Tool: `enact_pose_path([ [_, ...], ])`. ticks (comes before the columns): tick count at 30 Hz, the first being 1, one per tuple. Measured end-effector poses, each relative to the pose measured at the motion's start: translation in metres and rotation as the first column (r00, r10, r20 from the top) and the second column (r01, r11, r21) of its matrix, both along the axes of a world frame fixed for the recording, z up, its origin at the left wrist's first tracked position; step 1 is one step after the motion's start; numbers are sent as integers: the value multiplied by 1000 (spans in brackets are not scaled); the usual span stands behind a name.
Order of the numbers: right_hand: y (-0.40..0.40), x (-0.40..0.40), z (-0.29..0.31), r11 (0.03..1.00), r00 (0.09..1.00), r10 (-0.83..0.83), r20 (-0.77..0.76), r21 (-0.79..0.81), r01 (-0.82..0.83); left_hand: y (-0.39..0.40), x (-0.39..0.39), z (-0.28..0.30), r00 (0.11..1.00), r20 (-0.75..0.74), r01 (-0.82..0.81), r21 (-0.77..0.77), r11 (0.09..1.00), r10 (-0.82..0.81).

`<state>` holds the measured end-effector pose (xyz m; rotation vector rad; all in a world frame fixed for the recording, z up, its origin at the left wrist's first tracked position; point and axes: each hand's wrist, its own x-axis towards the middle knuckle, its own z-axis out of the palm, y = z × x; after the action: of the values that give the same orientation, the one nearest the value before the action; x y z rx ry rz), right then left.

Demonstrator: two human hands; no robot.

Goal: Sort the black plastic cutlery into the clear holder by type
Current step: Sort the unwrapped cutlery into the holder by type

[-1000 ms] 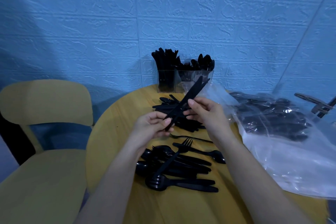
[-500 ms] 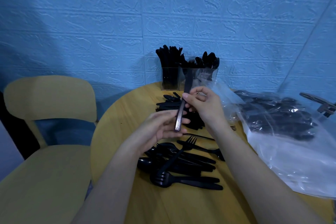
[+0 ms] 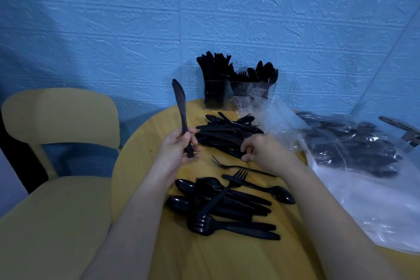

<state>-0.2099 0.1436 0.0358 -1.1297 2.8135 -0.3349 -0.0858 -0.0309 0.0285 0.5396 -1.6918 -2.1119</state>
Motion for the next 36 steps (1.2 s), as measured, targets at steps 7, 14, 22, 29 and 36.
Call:
enact_pose_path([
  [7,12,6,17,992,950,122,287,-13,-124,2,1,1,1000,-12,15,1,1000,-15],
  [14,40,-12,29,935,977,-104,184,-317,160,3,0,1,1000,3,28,18,999,-28],
  [22,20,1,17,995,968,-28,250,-88,52,4,-2,1,999,-2,45,31,999,-45],
  [29,21,6,21,995,912,83,402,25,-102,5,0,2,997,1,80,9,997,-80],
  [36,-8,19,13,990,995,-23,96,-134,36,5,0,2,998,11,60,-9,998,-59],
])
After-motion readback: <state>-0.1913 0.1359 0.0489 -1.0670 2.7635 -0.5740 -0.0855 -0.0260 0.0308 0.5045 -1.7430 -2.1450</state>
